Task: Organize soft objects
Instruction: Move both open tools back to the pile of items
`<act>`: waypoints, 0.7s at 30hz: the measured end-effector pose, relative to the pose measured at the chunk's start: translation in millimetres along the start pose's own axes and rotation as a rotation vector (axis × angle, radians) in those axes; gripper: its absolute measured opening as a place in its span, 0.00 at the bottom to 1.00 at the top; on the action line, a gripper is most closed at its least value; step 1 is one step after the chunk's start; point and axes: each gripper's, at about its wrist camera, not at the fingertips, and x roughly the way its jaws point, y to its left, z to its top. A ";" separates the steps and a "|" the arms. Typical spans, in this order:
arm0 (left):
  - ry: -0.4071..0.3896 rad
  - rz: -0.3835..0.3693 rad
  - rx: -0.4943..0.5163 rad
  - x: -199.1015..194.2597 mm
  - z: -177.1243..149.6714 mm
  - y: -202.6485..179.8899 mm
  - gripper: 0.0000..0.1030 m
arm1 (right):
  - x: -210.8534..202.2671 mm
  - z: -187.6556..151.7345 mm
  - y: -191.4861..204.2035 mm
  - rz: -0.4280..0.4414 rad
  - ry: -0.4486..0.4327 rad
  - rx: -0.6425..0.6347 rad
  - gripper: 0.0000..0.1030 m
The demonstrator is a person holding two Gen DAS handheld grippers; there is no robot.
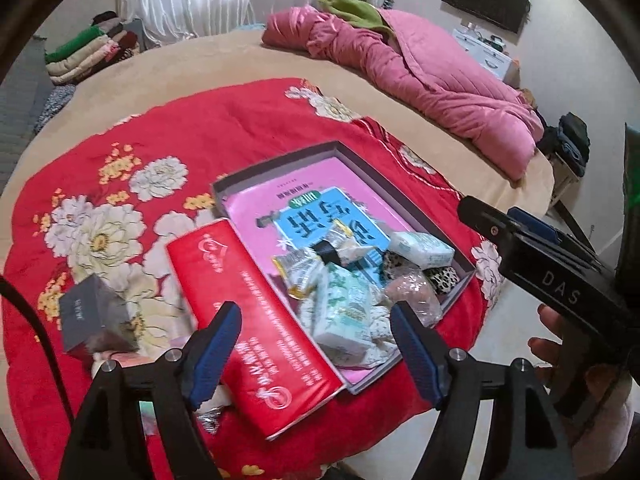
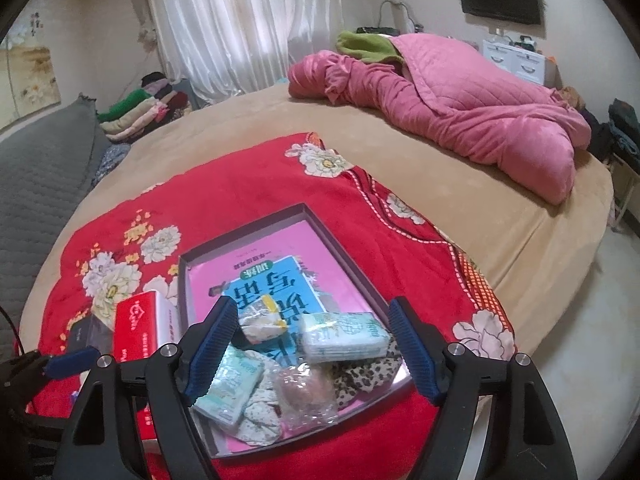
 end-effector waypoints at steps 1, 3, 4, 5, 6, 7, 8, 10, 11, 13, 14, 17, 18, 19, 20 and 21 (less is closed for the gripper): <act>-0.004 0.003 -0.004 -2.9 -0.1 2.8 0.74 | -1.6 0.5 2.5 -0.001 -0.005 -0.005 0.77; -0.015 0.009 -0.013 -9.8 -0.5 7.5 0.74 | -4.6 1.7 7.0 -0.002 -0.011 -0.012 0.77; -0.020 0.012 -0.016 -12.3 -0.8 9.9 0.74 | -5.9 2.2 8.6 -0.002 -0.014 -0.013 0.77; -0.027 0.017 -0.018 -15.9 -1.3 12.8 0.74 | -7.3 2.7 10.2 -0.003 -0.017 -0.015 0.77; -0.031 0.021 -0.020 -18.5 -1.6 15.4 0.75 | -9.3 3.4 12.6 -0.002 -0.021 -0.018 0.77; -0.034 0.024 -0.024 -21.5 -2.1 18.5 0.75 | -10.4 4.2 15.0 -0.001 -0.024 -0.019 0.77; -0.040 0.028 -0.029 -25.3 -3.0 22.4 0.75 | -12.5 4.8 17.9 0.000 -0.028 -0.023 0.77; -0.046 0.035 -0.039 -30.4 -4.4 28.3 0.75 | -15.6 5.7 23.1 0.004 -0.034 -0.030 0.77; -0.050 0.039 -0.043 -33.8 -5.6 32.3 0.75 | -17.1 5.8 26.4 0.008 -0.035 -0.034 0.77; -0.060 0.049 -0.051 -40.5 -7.8 40.2 0.75 | -21.1 6.3 33.2 0.019 -0.041 -0.044 0.77; -0.063 0.056 -0.057 -44.1 -9.4 44.9 0.75 | -23.3 6.5 38.4 0.023 -0.045 -0.055 0.77; -0.073 0.077 -0.078 -55.2 -13.8 60.4 0.75 | -29.2 7.0 50.0 0.043 -0.052 -0.070 0.77; -0.079 0.084 -0.085 -58.6 -14.6 65.2 0.75 | -30.3 7.1 52.9 0.050 -0.052 -0.072 0.77; -0.087 0.093 -0.094 -63.2 -15.7 71.3 0.75 | -31.9 7.3 57.3 0.056 -0.054 -0.076 0.77; -0.095 0.103 -0.106 -67.9 -16.9 78.2 0.75 | -33.1 7.3 60.8 0.060 -0.056 -0.081 0.77; -0.100 0.107 -0.117 -71.5 -17.7 84.0 0.75 | -35.3 7.5 65.4 0.064 -0.059 -0.087 0.77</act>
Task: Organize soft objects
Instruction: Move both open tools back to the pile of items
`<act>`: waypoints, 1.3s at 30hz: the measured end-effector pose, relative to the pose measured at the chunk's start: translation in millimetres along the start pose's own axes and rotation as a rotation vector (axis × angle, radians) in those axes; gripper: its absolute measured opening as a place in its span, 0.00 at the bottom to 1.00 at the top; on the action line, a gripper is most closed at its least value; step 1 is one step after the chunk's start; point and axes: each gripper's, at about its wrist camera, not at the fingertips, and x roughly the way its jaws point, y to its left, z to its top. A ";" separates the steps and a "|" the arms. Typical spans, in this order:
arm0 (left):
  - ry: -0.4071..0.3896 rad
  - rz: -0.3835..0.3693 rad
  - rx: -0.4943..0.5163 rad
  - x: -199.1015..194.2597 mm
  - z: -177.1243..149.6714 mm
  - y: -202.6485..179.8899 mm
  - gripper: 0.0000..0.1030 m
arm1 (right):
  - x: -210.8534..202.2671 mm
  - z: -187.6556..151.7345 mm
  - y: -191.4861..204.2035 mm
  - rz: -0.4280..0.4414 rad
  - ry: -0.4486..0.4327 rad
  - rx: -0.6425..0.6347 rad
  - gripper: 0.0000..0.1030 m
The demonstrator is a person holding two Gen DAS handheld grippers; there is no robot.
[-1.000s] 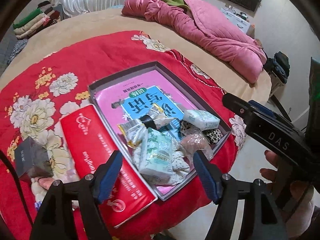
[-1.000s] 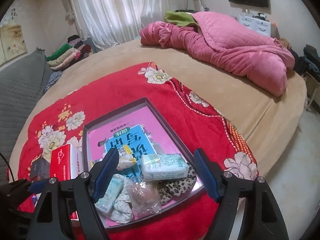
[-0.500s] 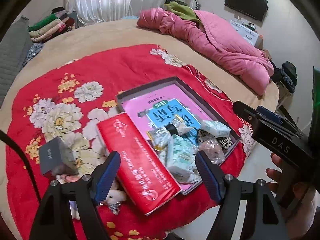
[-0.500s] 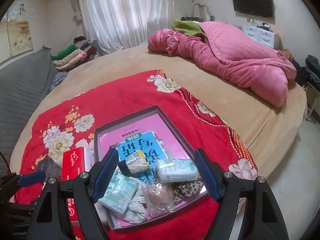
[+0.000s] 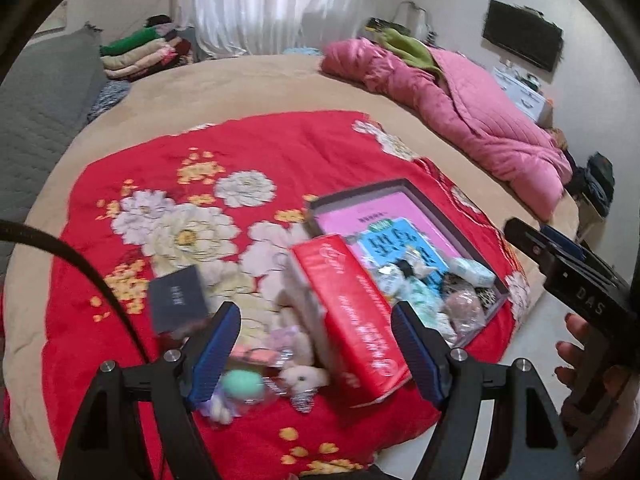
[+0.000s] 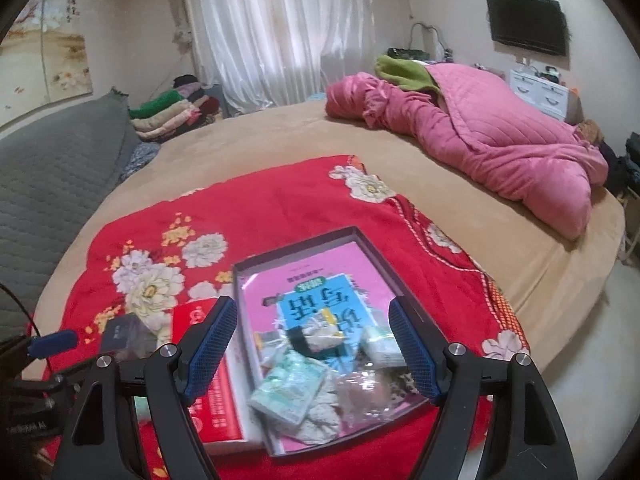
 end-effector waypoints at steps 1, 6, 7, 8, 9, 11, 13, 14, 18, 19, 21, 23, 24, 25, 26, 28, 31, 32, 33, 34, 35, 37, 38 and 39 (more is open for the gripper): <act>-0.005 0.004 -0.013 -3.8 -0.1 7.6 0.75 | -2.1 0.7 5.3 0.005 -0.005 -0.011 0.77; -0.027 0.045 -0.061 -22.4 -0.4 43.9 0.75 | -9.2 2.9 25.6 0.038 -0.017 -0.038 0.77; -0.034 0.057 -0.080 -27.0 0.4 54.4 0.75 | -10.3 3.4 28.4 0.044 -0.018 -0.042 0.77; -0.040 0.064 -0.095 -30.7 0.6 62.4 0.75 | -11.8 3.5 31.7 0.050 -0.020 -0.045 0.77; -0.043 0.070 -0.103 -32.8 0.7 67.8 0.75 | -13.7 3.8 36.2 0.053 -0.024 -0.053 0.77; -0.053 0.084 -0.123 -39.1 0.4 82.1 0.75 | -15.8 3.7 43.6 0.057 -0.027 -0.063 0.77; -0.057 0.100 -0.134 -44.7 -1.0 93.6 0.75 | -18.7 3.5 49.6 0.068 -0.027 -0.075 0.77; -0.060 0.106 -0.140 -47.0 -2.1 97.7 0.75 | -19.9 3.6 52.2 0.070 -0.028 -0.080 0.77; -0.062 0.112 -0.160 -54.2 -7.4 111.1 0.75 | -24.6 3.5 66.7 0.081 -0.036 -0.101 0.77; -0.062 0.114 -0.161 -55.4 -9.2 113.5 0.75 | -25.6 3.7 71.2 0.090 -0.036 -0.106 0.77; -0.059 0.117 -0.163 -56.9 -12.6 116.9 0.75 | -27.2 3.3 80.3 0.097 -0.036 -0.122 0.77; -0.054 0.117 -0.167 -57.0 -16.0 119.8 0.75 | -28.5 2.5 87.0 0.100 -0.038 -0.136 0.77; -0.051 0.118 -0.168 -57.0 -17.7 121.4 0.75 | -29.5 1.7 90.9 0.104 -0.038 -0.144 0.77; -0.048 0.117 -0.171 -57.0 -19.9 123.4 0.75 | -30.2 1.0 95.3 0.111 -0.036 -0.149 0.77; -0.046 0.118 -0.171 -57.3 -22.4 124.0 0.75 | -30.5 0.0 100.1 0.117 -0.033 -0.158 0.77; -0.038 0.122 -0.173 -56.6 -26.6 126.9 0.75 | -30.8 -1.9 105.1 0.124 -0.029 -0.171 0.77; -0.028 0.123 -0.179 -56.0 -33.0 130.9 0.75 | -31.0 -5.7 116.4 0.137 -0.024 -0.193 0.77; -0.023 0.125 -0.180 -55.6 -35.2 132.3 0.75 | -30.3 -7.5 120.6 0.144 -0.019 -0.202 0.77; -0.019 0.126 -0.181 -54.8 -37.3 132.9 0.75 | -30.1 -9.8 124.0 0.149 -0.015 -0.208 0.77; -0.012 0.129 -0.181 -53.6 -39.5 133.9 0.75 | -29.7 -11.8 127.1 0.152 -0.011 -0.216 0.77; -0.003 0.133 -0.180 -51.8 -42.1 134.8 0.75 | -29.5 -14.1 129.8 0.155 -0.008 -0.223 0.77; 0.010 0.141 -0.183 -47.9 -46.7 136.4 0.75 | -28.0 -19.2 136.5 0.164 0.002 -0.238 0.77; 0.024 0.141 -0.187 -44.6 -49.7 137.8 0.75 | -27.2 -21.6 139.6 0.169 0.007 -0.246 0.77; 0.032 0.140 -0.189 -42.1 -51.7 138.2 0.75 | -26.0 -23.5 141.1 0.173 0.013 -0.251 0.77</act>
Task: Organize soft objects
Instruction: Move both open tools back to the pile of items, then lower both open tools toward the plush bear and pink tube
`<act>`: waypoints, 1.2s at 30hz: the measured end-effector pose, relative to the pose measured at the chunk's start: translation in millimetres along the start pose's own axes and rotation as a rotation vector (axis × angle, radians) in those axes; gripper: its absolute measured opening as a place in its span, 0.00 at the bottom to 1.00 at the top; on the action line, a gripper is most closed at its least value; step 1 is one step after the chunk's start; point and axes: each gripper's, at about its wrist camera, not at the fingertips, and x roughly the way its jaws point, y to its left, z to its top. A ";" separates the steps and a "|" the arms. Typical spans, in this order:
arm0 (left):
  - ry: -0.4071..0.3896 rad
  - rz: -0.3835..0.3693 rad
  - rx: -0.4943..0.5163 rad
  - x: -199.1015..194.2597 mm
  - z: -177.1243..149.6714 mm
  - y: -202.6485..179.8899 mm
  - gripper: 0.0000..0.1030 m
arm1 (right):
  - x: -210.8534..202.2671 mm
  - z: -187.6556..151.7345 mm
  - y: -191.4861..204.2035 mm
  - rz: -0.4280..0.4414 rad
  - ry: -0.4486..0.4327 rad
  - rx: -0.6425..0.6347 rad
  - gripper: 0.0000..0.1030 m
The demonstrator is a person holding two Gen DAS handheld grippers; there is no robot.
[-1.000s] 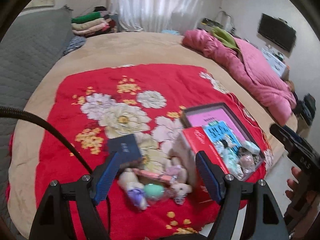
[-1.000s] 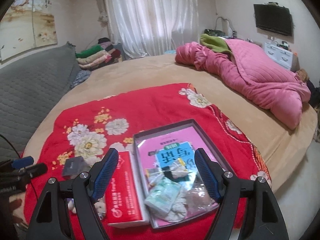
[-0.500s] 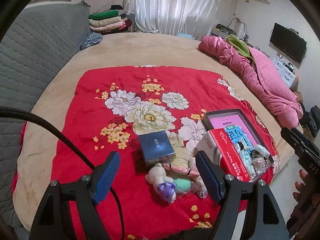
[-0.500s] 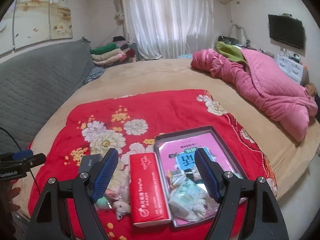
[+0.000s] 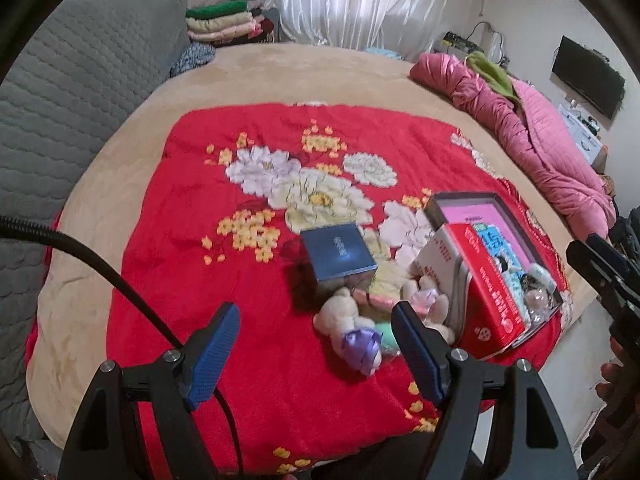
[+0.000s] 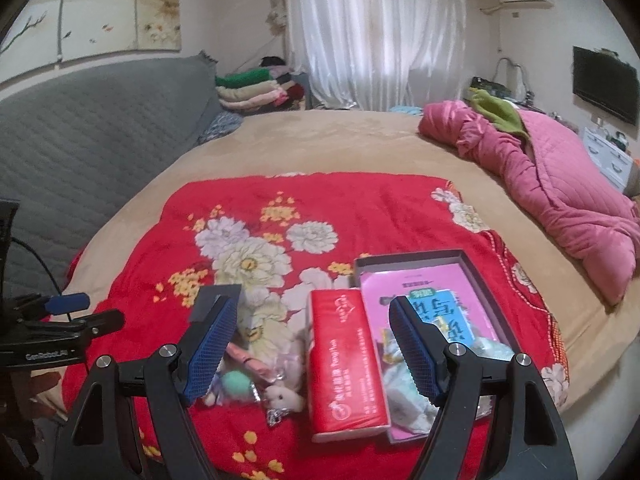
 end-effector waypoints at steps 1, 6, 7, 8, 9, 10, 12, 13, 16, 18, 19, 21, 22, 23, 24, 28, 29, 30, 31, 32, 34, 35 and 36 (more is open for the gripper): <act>0.007 0.001 -0.001 3.2 -2.1 0.3 0.75 | 1.2 -1.2 2.3 0.003 0.006 -0.007 0.77; 0.051 0.003 -0.017 17.4 -11.5 3.5 0.75 | 7.5 -8.8 12.2 0.027 0.037 -0.035 0.77; 0.058 0.005 -0.019 20.2 -13.7 3.5 0.75 | 8.0 -10.5 13.2 0.027 0.040 -0.041 0.77; 0.065 0.000 -0.020 22.9 -15.8 3.3 0.75 | 9.3 -12.3 14.3 0.029 0.044 -0.046 0.77; 0.072 -0.003 -0.022 25.3 -17.0 3.0 0.75 | 11.6 -14.9 15.8 0.038 0.055 -0.052 0.77; 0.083 -0.008 -0.023 28.3 -18.6 2.5 0.75 | 13.3 -17.1 17.3 0.042 0.064 -0.058 0.77; 0.096 -0.009 -0.024 33.8 -21.8 1.0 0.75 | 16.4 -20.6 19.3 0.048 0.075 -0.065 0.77; 0.106 -0.007 -0.023 37.7 -24.2 -0.5 0.75 | 18.6 -22.8 20.5 0.053 0.083 -0.070 0.77; 0.126 -0.007 -0.026 47.8 -30.6 -3.8 0.75 | 23.9 -28.7 23.5 0.047 0.102 -0.100 0.77; 0.136 -0.006 -0.021 53.3 -34.6 -7.0 0.75 | 26.9 -32.1 25.4 0.042 0.107 -0.123 0.77; 0.147 -0.003 -0.018 58.2 -37.2 -9.6 0.75 | 27.4 -33.2 25.1 0.042 0.108 -0.129 0.77; 0.166 -0.004 -0.009 64.7 -41.0 -14.1 0.75 | 30.3 -34.2 23.2 0.040 0.111 -0.131 0.77; 0.171 -0.002 -0.004 68.4 -42.3 -16.5 0.75 | 31.5 -34.4 21.6 0.039 0.113 -0.131 0.77; 0.175 0.001 -0.002 70.8 -42.9 -17.4 0.75 | 32.5 -34.4 20.6 0.039 0.114 -0.129 0.77; 0.183 0.003 0.001 74.2 -43.8 -19.5 0.75 | 34.0 -34.3 18.4 0.036 0.115 -0.127 0.77; 0.199 0.002 -0.001 87.5 -44.3 -27.6 0.75 | 40.8 -35.7 13.7 0.041 0.127 -0.128 0.77; 0.202 0.002 -0.001 90.1 -44.3 -29.1 0.75 | 42.6 -36.2 12.8 0.038 0.131 -0.128 0.77; 0.206 0.000 -0.004 93.8 -44.4 -30.6 0.75 | 44.2 -36.7 12.0 0.034 0.135 -0.133 0.77; 0.213 -0.001 -0.005 98.7 -44.7 -32.6 0.75 | 46.3 -37.2 12.1 0.031 0.138 -0.140 0.77; 0.218 -0.003 -0.009 102.2 -44.5 -33.3 0.75 | 48.6 -37.5 12.9 0.031 0.143 -0.147 0.77; 0.221 -0.004 -0.018 108.4 -43.5 -34.0 0.75 | 54.2 -39.6 13.7 0.042 0.155 -0.163 0.77; 0.230 0.000 -0.025 112.4 -42.7 -33.7 0.75 | 55.9 -40.5 14.6 0.044 0.159 -0.168 0.77; 0.236 -0.005 -0.032 115.4 -41.9 -32.9 0.75 | 58.4 -41.9 15.9 0.045 0.165 -0.180 0.77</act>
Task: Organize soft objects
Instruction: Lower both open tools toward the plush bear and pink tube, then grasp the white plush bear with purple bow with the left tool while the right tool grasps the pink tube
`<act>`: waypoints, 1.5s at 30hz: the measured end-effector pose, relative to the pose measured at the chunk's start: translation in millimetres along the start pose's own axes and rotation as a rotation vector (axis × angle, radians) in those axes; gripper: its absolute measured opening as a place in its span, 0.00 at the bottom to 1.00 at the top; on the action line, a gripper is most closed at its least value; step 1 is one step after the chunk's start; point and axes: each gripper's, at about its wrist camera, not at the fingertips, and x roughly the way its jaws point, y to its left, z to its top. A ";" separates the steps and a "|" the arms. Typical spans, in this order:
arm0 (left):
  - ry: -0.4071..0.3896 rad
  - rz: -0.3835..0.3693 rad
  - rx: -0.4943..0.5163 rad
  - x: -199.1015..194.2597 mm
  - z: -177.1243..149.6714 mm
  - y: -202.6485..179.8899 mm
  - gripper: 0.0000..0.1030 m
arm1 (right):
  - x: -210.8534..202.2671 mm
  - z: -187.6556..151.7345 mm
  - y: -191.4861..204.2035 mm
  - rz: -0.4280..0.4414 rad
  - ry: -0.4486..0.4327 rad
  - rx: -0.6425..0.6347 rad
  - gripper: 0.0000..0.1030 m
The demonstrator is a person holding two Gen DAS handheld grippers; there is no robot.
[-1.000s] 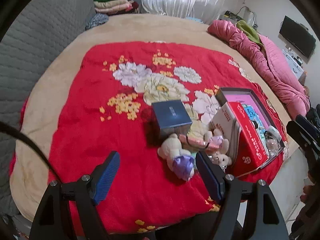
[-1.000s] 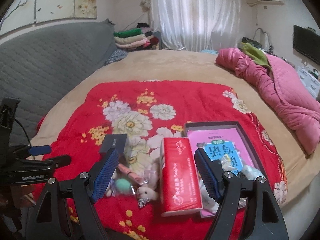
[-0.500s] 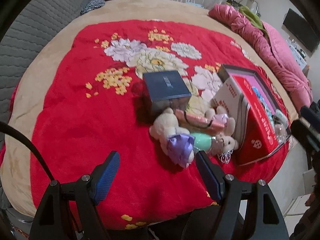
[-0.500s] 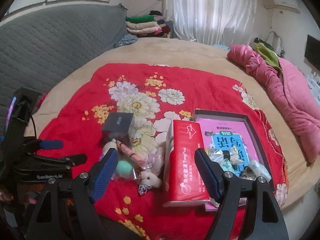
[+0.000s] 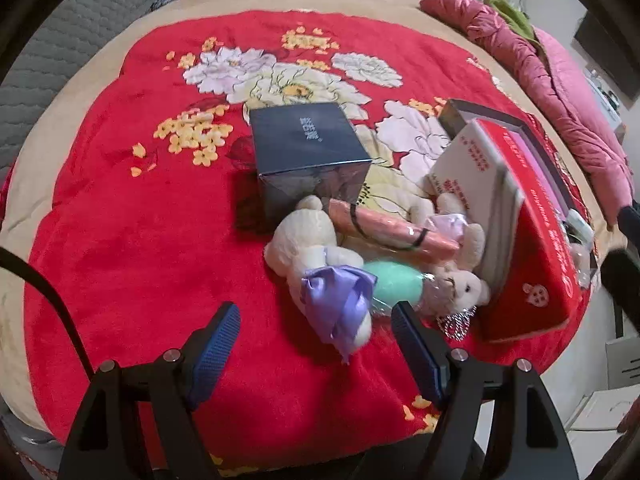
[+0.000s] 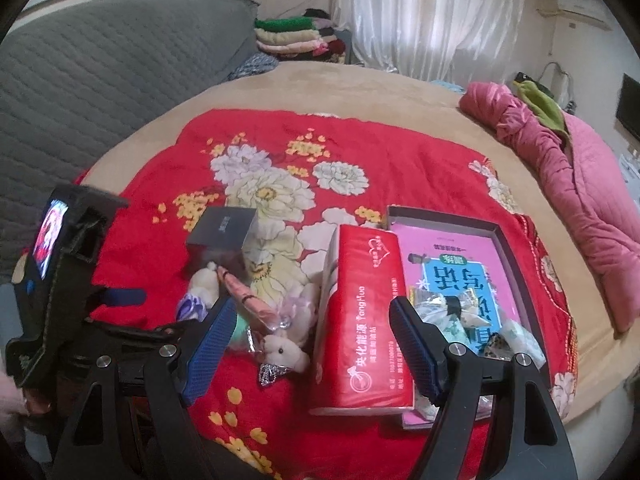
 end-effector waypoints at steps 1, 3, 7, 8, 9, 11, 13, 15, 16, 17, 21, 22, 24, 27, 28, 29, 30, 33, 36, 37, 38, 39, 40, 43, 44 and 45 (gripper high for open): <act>0.000 -0.004 -0.004 2.3 1.1 0.4 0.75 | 3.3 -0.5 2.0 0.001 0.005 -0.017 0.77; 0.007 0.009 -0.004 7.1 2.5 1.5 0.75 | 9.7 -1.3 6.4 0.001 0.018 -0.053 0.77; 0.011 0.020 -0.018 13.9 3.7 11.2 0.75 | 22.1 0.0 11.3 0.026 0.036 -0.092 0.77; 0.012 0.020 -0.021 14.7 4.1 14.2 0.75 | 25.5 0.6 12.5 0.032 0.043 -0.095 0.77; 0.011 0.019 -0.021 15.4 4.1 17.4 0.75 | 32.2 1.8 14.2 0.040 0.056 -0.107 0.77; 0.014 0.008 -0.026 17.2 4.3 22.8 0.75 | 44.0 3.4 19.4 0.046 0.082 -0.139 0.77; 0.019 -0.007 -0.030 18.8 4.4 27.2 0.75 | 55.0 3.8 25.7 0.056 0.102 -0.174 0.77; 0.020 -0.011 -0.029 20.1 4.5 30.4 0.75 | 68.2 4.8 32.4 0.056 0.121 -0.201 0.77; 0.022 -0.016 -0.028 21.2 4.8 31.8 0.75 | 74.1 5.6 34.3 0.061 0.126 -0.208 0.77; 0.024 -0.024 -0.029 22.0 5.2 33.5 0.75 | 78.3 6.2 34.7 0.065 0.134 -0.211 0.77; 0.027 -0.039 -0.036 24.0 6.5 38.8 0.75 | 100.2 10.9 41.7 0.084 0.167 -0.236 0.77; 0.029 -0.046 -0.039 24.4 7.0 39.8 0.75 | 104.2 11.7 42.8 0.090 0.172 -0.241 0.77; 0.030 -0.056 -0.038 25.5 7.6 40.5 0.74 | 113.9 12.9 44.5 0.094 0.194 -0.248 0.77; 0.036 -0.055 -0.038 28.6 7.5 42.9 0.74 | 122.5 14.3 45.5 0.104 0.204 -0.256 0.77; 0.042 -0.064 -0.043 29.9 7.5 44.5 0.74 | 126.1 15.1 44.5 0.111 0.209 -0.253 0.77; 0.042 -0.067 -0.043 30.2 7.3 45.5 0.74 | 127.3 15.2 44.1 0.117 0.211 -0.251 0.78; 0.042 -0.068 -0.041 30.6 7.1 46.2 0.74 | 131.0 15.5 43.1 0.126 0.217 -0.250 0.78; 0.044 -0.065 -0.035 30.9 6.4 47.0 0.74 | 136.6 15.5 44.8 0.131 0.224 -0.260 0.76; 0.043 -0.070 -0.035 31.2 6.4 47.3 0.74 | 141.7 14.7 48.3 0.126 0.227 -0.281 0.64; 0.042 -0.074 -0.036 31.6 6.8 47.6 0.74 | 141.6 14.7 49.6 0.123 0.225 -0.290 0.62; 0.042 -0.074 -0.036 32.0 7.1 47.5 0.74 | 141.7 15.3 51.1 0.129 0.222 -0.297 0.61; 0.044 -0.075 -0.035 32.8 7.5 47.8 0.74 | 141.4 15.1 52.1 0.137 0.222 -0.299 0.57; 0.045 -0.077 -0.036 33.2 7.7 47.8 0.74 | 141.7 15.3 52.9 0.142 0.222 -0.301 0.53; 0.046 -0.081 -0.038 33.8 8.2 47.7 0.74 | 143.7 13.9 55.7 0.172 0.236 -0.303 0.45; 0.046 -0.082 -0.038 34.3 8.5 47.7 0.74 | 144.6 12.9 57.1 0.178 0.239 -0.308 0.44; 0.047 -0.082 -0.040 34.8 8.6 47.8 0.74 | 144.9 12.1 58.4 0.186 0.241 -0.310 0.39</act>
